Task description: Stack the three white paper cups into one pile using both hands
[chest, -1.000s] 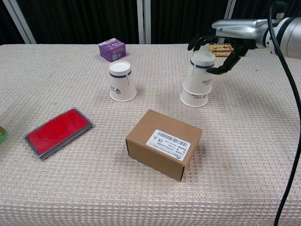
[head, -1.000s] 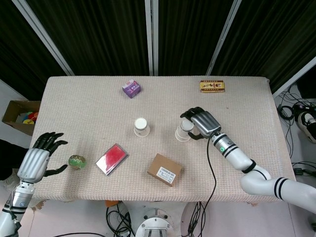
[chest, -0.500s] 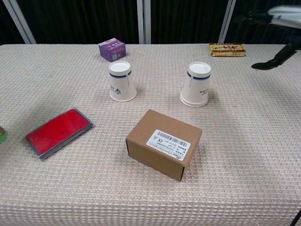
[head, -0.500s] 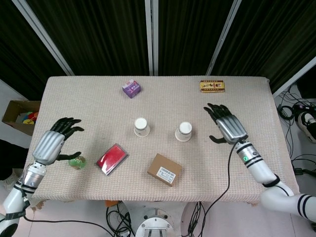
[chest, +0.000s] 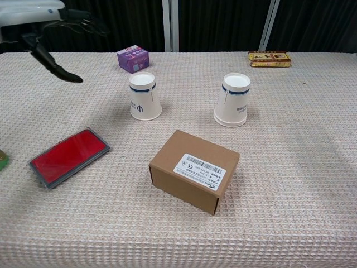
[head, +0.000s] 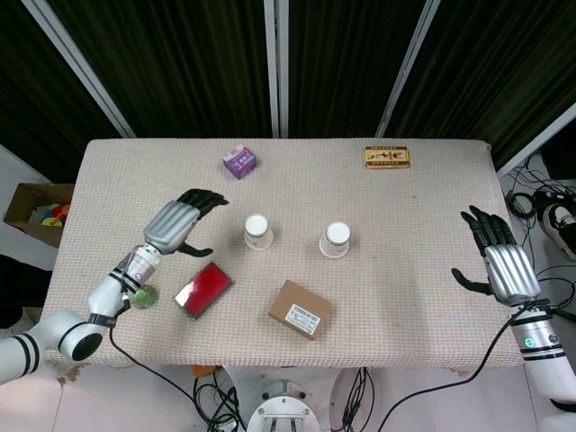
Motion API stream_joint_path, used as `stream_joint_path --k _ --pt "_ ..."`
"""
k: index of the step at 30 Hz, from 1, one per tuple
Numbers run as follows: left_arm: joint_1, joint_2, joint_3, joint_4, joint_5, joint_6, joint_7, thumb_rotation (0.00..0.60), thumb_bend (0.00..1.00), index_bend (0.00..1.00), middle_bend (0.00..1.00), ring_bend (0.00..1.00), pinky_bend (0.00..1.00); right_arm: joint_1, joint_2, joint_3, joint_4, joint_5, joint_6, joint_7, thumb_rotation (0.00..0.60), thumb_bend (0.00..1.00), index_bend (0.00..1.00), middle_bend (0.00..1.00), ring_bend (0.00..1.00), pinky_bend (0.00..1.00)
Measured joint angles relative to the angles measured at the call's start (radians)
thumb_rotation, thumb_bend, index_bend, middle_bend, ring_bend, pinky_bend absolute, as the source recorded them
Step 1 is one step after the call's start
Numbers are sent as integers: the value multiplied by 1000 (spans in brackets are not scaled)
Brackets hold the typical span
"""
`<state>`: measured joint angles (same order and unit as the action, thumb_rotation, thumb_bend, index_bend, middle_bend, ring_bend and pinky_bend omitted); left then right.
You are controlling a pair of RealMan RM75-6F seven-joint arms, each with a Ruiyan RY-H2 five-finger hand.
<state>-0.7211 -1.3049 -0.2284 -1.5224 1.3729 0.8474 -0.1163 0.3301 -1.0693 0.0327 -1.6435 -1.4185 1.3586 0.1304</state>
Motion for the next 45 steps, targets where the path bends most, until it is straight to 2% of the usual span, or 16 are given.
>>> stream_joint_path --k 4,9,16,23,27,30,32,38,45 --pt "-67 -66 -22 46 -87 -72 40 600 147 141 112 89 112 -20 -10 0 28 -11 9 32 600 181 0 2 0 31" --pt "-122 -115 -32 96 -167 -129 88 600 154 195 133 89 112 -32 -22 8 53 -20 11 61 600 180 0 4 0 31" --pt "-187 -179 -35 169 -302 -200 142 600 211 254 184 106 112 -44 -35 19 81 -23 6 90 600 180 0 7 0 31" --pt "-227 -230 -22 233 -369 -238 162 600 245 279 218 126 113 -58 -43 25 103 -23 -1 112 600 180 0 9 0 31" --pt "-234 -246 -19 250 -391 -239 160 600 287 323 266 158 115 -64 -47 29 113 -25 -3 121 600 181 0 12 0 31" --pt "-238 -252 -19 260 -401 -242 151 600 321 385 352 214 122 -69 -51 31 119 -25 -4 127 600 180 0 14 0 31" --pt "-237 -256 -23 259 -405 -243 135 600 347 423 413 257 129 -72 -54 33 124 -24 -4 132 600 179 0 15 0 31" --pt "-216 -234 -51 213 -376 -230 44 600 367 438 428 266 134 -85 -61 38 142 -23 2 155 600 180 0 15 0 32" --pt "-177 -121 -103 28 -285 -158 -38 600 367 438 411 266 133 -101 -57 47 152 -35 26 179 600 180 0 18 0 31"
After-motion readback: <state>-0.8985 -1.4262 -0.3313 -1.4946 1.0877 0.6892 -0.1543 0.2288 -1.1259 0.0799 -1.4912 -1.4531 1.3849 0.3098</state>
